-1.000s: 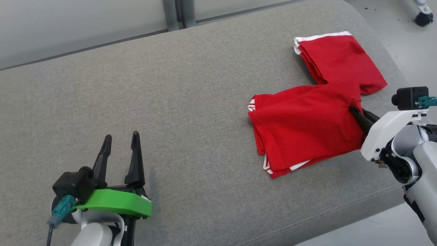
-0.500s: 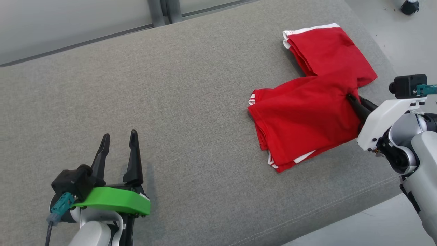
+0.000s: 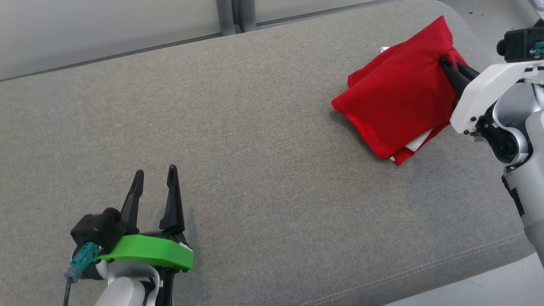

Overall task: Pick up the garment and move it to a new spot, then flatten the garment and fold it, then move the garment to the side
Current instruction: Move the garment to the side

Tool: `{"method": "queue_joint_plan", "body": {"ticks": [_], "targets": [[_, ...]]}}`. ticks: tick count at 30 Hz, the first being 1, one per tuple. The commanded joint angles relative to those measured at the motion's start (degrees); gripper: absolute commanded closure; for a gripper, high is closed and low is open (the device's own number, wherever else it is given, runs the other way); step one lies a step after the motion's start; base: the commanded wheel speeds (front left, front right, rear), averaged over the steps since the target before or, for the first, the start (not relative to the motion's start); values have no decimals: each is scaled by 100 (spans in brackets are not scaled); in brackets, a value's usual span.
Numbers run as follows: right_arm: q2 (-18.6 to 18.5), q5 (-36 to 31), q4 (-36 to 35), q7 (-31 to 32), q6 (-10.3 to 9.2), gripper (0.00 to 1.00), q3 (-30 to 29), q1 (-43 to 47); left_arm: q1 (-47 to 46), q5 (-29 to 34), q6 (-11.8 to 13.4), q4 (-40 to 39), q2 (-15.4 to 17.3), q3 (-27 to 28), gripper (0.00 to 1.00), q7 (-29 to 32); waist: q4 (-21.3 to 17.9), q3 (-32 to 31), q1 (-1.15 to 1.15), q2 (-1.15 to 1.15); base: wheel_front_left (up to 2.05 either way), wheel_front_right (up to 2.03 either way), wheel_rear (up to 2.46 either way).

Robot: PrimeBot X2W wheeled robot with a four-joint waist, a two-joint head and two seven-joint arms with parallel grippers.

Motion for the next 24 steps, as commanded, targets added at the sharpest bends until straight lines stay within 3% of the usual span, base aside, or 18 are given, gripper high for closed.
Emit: {"method": "queue_joint_plan", "body": {"ticks": [1,11,24], "targets": [[-11,-91,64,17,1,100,-68,-120,-6,27,-32,12,-13,10,0,-32,91,75,0,0,0,0,0],[-194,-310,465,-37,1,100,-437,-503,-115,107,-59,1,48,14,0,-28,275,336,0,0,0,0,0],[-803,-450,1098,-468,0,100,-513,-1134,-274,204,-10,-152,204,-43,0,126,426,746,0,0,0,0,0]]}}
